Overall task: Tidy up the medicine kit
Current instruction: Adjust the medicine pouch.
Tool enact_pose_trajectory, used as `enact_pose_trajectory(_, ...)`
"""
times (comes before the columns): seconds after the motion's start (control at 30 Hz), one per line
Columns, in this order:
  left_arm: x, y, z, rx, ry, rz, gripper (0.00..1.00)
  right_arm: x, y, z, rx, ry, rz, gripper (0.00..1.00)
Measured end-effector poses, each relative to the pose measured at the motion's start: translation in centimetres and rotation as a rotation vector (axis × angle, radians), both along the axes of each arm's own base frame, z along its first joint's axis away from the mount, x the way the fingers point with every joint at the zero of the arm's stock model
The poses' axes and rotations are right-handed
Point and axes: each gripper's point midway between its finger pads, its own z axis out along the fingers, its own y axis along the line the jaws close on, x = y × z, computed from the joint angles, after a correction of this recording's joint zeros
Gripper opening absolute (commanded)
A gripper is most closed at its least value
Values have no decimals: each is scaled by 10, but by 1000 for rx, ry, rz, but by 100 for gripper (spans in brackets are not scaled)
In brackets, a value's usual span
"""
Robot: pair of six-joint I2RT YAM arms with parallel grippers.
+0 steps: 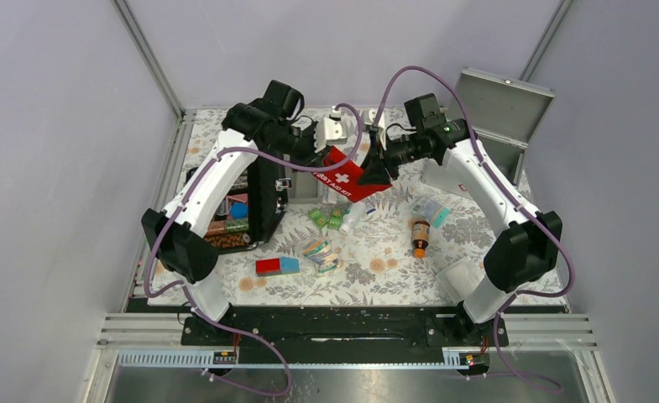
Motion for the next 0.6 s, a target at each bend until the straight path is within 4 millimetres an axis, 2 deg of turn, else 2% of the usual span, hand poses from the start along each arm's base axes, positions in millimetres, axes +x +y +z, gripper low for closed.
enact_pose_trajectory(0.07, 0, -1, 4, -10, 7, 14, 11, 3, 1, 0, 3, 0, -12, 26)
enact_pose_trajectory(0.13, 0, -1, 5, -16, 23, 33, 17, 6, 2, 0, 4, -1, -23, 21)
enact_pose_trajectory(0.2, -1, -1, 5, -19, 40, 48, 27, 8, 1, -1, -2, 1, -38, 15)
enact_pose_trajectory(0.27, -2, -3, 6, -28, 58, 62, 41, 9, 1, -1, -6, 10, -49, 8)
enact_pose_trajectory(0.4, 3, -7, 20, -86, 62, 88, 58, 8, 0, -2, -14, 34, -67, 5)
enact_pose_trajectory(0.5, 6, -6, 36, -168, 99, 102, 61, 8, -2, 1, 2, 69, -78, 5)
enact_pose_trajectory(0.6, 15, 9, 49, -277, 186, 145, 61, 7, -6, 8, 41, 124, -90, 5)
